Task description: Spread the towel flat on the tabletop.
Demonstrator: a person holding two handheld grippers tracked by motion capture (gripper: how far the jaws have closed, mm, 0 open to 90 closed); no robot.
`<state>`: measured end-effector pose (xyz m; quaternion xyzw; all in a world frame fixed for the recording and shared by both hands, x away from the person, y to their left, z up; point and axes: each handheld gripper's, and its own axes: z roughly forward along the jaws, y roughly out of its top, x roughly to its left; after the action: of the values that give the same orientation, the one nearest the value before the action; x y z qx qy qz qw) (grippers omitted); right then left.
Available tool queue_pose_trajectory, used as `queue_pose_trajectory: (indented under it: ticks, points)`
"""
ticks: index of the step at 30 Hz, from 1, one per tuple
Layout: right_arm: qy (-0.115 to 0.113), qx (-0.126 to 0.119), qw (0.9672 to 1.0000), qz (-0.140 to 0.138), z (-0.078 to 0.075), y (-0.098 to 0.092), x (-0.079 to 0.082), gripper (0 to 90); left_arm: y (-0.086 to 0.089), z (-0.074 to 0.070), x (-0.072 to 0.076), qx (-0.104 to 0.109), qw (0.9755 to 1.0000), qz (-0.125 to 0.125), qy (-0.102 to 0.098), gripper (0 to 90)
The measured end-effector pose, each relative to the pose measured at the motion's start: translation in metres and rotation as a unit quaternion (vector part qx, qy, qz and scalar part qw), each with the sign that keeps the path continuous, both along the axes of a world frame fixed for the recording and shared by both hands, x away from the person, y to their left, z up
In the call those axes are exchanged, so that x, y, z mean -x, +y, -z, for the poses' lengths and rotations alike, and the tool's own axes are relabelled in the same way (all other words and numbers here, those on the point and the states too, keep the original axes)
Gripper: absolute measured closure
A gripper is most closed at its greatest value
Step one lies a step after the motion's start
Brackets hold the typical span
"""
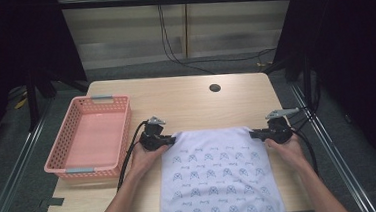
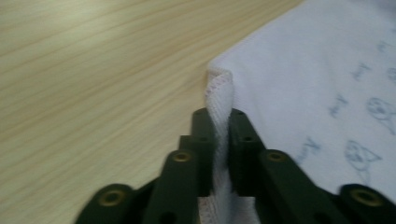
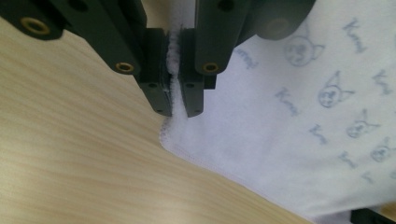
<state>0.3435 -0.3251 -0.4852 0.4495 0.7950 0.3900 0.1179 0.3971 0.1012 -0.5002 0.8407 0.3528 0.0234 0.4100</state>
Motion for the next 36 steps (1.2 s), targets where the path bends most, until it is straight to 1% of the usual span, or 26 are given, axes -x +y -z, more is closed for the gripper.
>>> queue_pose_trajectory:
  ticks: [1,3,5,6,7,9,10,11,13,15,16,18,19,21,22,24,25,27,28,29,30,31,33,34,35,36]
  points:
    - [-0.002,-0.008,1.0,0.003,-0.003,-0.001,0.001,85.1,0.001,-0.004,0.001,0.012,0.9999,-0.003,-0.001,85.9]
    - [-0.012,-0.021,0.9997,0.004,-0.011,-0.006,0.003,85.2,0.005,-0.016,0.003,0.037,0.9993,-0.002,-0.013,86.1]
    - [-0.026,-0.037,0.999,0.007,-0.02,-0.011,0.003,85.4,0.01,-0.028,0.005,0.046,0.9985,-0.009,-0.027,86.2]
    - [-0.034,-0.054,0.9979,0.009,-0.028,-0.015,0.003,85.4,0.012,-0.034,0.005,0.049,0.9982,-0.009,-0.032,86.2]
    - [-0.042,-0.059,0.9973,0.011,-0.034,-0.016,0.002,85.4,0.014,-0.04,0.005,0.053,0.9979,-0.009,-0.038,86.2]
    - [-0.059,-0.073,0.9955,0.012,-0.046,-0.018,0.001,85.4,0.017,-0.053,0.004,0.068,0.9965,-0.013,-0.048,86.1]
    - [-0.067,-0.075,0.9949,0.011,-0.052,-0.018,0.0,85.5,0.018,-0.06,0.003,0.078,0.9953,-0.014,-0.055,86.1]
    - [-0.072,-0.074,0.9946,0.01,-0.058,-0.018,-0.002,85.4,0.02,-0.068,0.002,0.079,0.9947,-0.014,-0.064,86.1]
    - [-0.084,-0.069,0.994,0.011,-0.071,-0.017,-0.007,85.1,0.022,-0.079,-0.002,0.094,0.9927,-0.018,-0.074,86.1]
    - [-0.098,-0.069,0.9926,0.015,-0.082,-0.016,-0.012,85.0,0.024,-0.089,-0.007,0.097,0.9916,-0.024,-0.083,86.3]
    - [-0.102,-0.074,0.9919,0.016,-0.089,-0.017,-0.017,85.1,0.025,-0.093,-0.011,0.098,0.9913,-0.025,-0.084,86.4]
    - [-0.112,-0.074,0.9907,0.02,-0.099,-0.018,-0.023,85.1,0.027,-0.101,-0.017,0.102,0.9899,-0.032,-0.093,86.5]
    - [-0.115,-0.075,0.9903,0.023,-0.104,-0.019,-0.026,85.2,0.028,-0.105,-0.021,0.106,0.9893,-0.035,-0.094,86.5]
    - [-0.123,-0.075,0.9892,0.026,-0.114,-0.019,-0.032,85.2,0.031,-0.114,-0.027,0.116,0.9874,-0.041,-0.1,86.6]
    - [-0.129,-0.078,0.9882,0.028,-0.118,-0.019,-0.035,85.2,0.032,-0.12,-0.03,0.121,0.9861,-0.046,-0.104,86.6]
    - [-0.135,-0.085,0.9868,0.029,-0.128,-0.019,-0.04,85.2,0.033,-0.132,-0.035,0.119,0.9854,-0.05,-0.112,86.7]
    - [-0.138,-0.083,0.9865,0.028,-0.132,-0.018,-0.043,85.2,0.033,-0.138,-0.037,0.116,0.9849,-0.051,-0.117,86.7]
    - [-0.142,-0.081,0.9861,0.029,-0.14,-0.017,-0.048,85.3,0.034,-0.148,-0.039,0.121,0.9831,-0.053,-0.126,86.7]
    - [-0.144,-0.08,0.9859,0.03,-0.143,-0.016,-0.049,85.3,0.035,-0.155,-0.042,0.121,0.982,-0.055,-0.135,86.8]
    - [-0.148,-0.082,0.9851,0.03,-0.148,-0.016,-0.053,85.3,0.035,-0.159,-0.044,0.123,0.9815,-0.056,-0.136,86.8]
    - [-0.149,-0.084,0.9848,0.033,-0.152,-0.016,-0.054,85.4,0.036,-0.164,-0.048,0.125,0.9804,-0.059,-0.14,86.8]
    - [-0.154,-0.082,0.9839,0.037,-0.157,-0.016,-0.058,85.5,0.036,-0.167,-0.051,0.129,0.98,-0.061,-0.139,86.9]
    - [-0.161,-0.083,0.9826,0.042,-0.166,-0.017,-0.063,85.5,0.034,-0.17,-0.053,0.136,0.9786,-0.063,-0.141,86.9]
    - [-0.162,-0.086,0.9821,0.044,-0.169,-0.017,-0.064,85.6,0.032,-0.168,-0.052,0.143,0.9784,-0.061,-0.136,86.8]
    - [-0.161,-0.093,0.9817,0.042,-0.17,-0.017,-0.064,85.7,0.029,-0.165,-0.049,0.136,0.9797,-0.058,-0.136,86.8]
    - [-0.157,-0.094,0.9825,0.037,-0.168,-0.017,-0.063,85.7,0.027,-0.16,-0.046,0.126,0.9815,-0.052,-0.135,86.8]
